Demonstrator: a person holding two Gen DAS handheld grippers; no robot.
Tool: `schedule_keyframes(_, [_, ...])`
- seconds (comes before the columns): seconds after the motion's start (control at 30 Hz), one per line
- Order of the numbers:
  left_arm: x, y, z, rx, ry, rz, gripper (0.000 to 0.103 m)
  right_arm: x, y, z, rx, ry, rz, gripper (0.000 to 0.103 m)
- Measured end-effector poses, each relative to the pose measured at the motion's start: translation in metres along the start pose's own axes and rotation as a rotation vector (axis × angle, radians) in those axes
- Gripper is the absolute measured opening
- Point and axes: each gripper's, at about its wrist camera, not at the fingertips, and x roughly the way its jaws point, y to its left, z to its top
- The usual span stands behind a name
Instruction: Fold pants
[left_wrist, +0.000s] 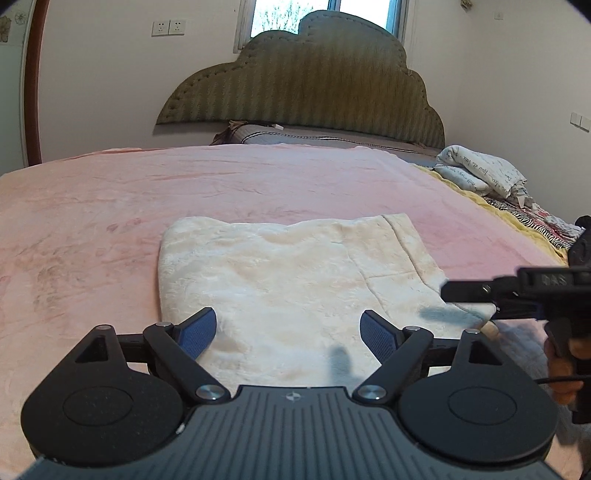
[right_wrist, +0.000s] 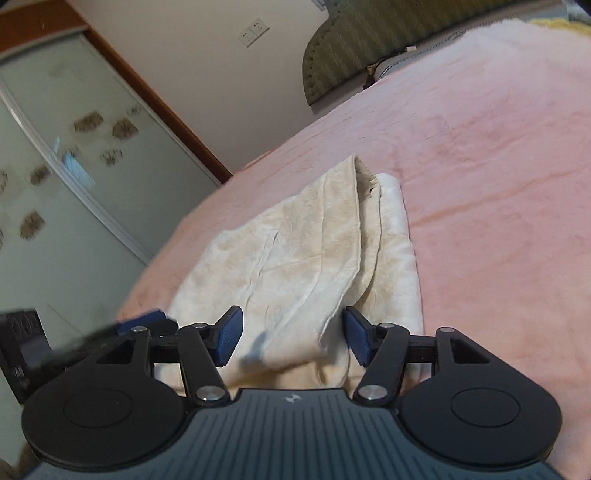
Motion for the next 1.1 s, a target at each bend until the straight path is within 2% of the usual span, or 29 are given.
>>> schedule_keyframes(0.03, [0.0, -0.001, 0.0, 0.0, 0.001, 0.003, 0.088, 0.004, -0.006, 0.004, 0.021, -0.01, 0.005, 0.057])
schedule_keyframes(0.1, [0.0, -0.001, 0.002, -0.005, -0.002, -0.002, 0.088, 0.012, -0.023, 0.01, 0.099, -0.03, 0.02, 0.036])
schedule_keyframes(0.13, [-0.001, 0.0, 0.003, -0.008, -0.004, -0.005, 0.088, 0.015, -0.031, 0.013, 0.134, -0.034, 0.02, 0.018])
schedule_keyframes(0.17, [-0.001, 0.0, 0.004, -0.011, -0.007, -0.005, 0.088, 0.018, -0.033, 0.013, 0.136, -0.038, 0.022, 0.015])
schedule_keyframes(0.27, [-0.002, 0.001, 0.008, -0.025, -0.027, 0.006, 0.088, 0.014, -0.015, 0.013, 0.018, -0.042, -0.025, 0.013])
schedule_keyframes(0.4, [0.002, 0.001, 0.016, -0.056, -0.038, -0.016, 0.088, 0.002, 0.021, 0.029, -0.158, -0.116, -0.072, 0.012])
schedule_keyframes(0.47, [0.009, -0.003, 0.017, -0.031, -0.013, -0.029, 0.096, 0.001, 0.033, 0.038, -0.225, -0.124, -0.087, 0.012])
schedule_keyframes(0.53, [0.026, -0.008, 0.012, 0.019, 0.058, -0.025, 0.098, 0.011, 0.033, 0.043, -0.253, -0.081, -0.143, 0.012])
schedule_keyframes(0.57, [0.037, -0.01, 0.006, 0.046, 0.105, -0.013, 0.096, 0.02, 0.03, 0.042, -0.263, -0.035, -0.182, 0.013])
schedule_keyframes(0.6, [0.043, -0.011, 0.002, 0.067, 0.124, -0.001, 0.096, 0.03, 0.024, 0.038, -0.27, 0.025, -0.227, 0.015])
schedule_keyframes(0.63, [0.042, -0.012, -0.002, 0.081, 0.11, 0.004, 0.096, 0.035, 0.019, 0.032, -0.27, 0.051, -0.259, 0.018])
schedule_keyframes(0.73, [0.031, -0.007, 0.006, 0.08, 0.054, -0.025, 0.096, 0.02, 0.018, 0.029, -0.231, 0.002, -0.251, 0.022])
schedule_keyframes(0.83, [0.03, 0.005, 0.027, 0.017, 0.005, -0.045, 0.097, 0.008, 0.04, 0.036, -0.337, -0.109, -0.364, 0.022])
schedule_keyframes(0.93, [0.049, 0.02, 0.056, -0.074, 0.02, -0.063, 0.097, 0.021, 0.062, 0.051, -0.415, -0.109, -0.297, 0.022])
schedule_keyframes(1.0, [0.071, 0.028, 0.067, -0.125, 0.071, -0.07, 0.097, 0.044, 0.075, 0.057, -0.475, -0.065, -0.259, 0.022])
schedule_keyframes(1.07, [0.104, 0.038, 0.067, -0.165, 0.194, -0.058, 0.096, 0.073, 0.077, 0.059, -0.508, -0.004, -0.275, 0.022])
schedule_keyframes(1.1, [0.115, 0.038, 0.064, -0.154, 0.226, -0.056, 0.096, 0.089, 0.071, 0.06, -0.501, 0.041, -0.301, 0.022])
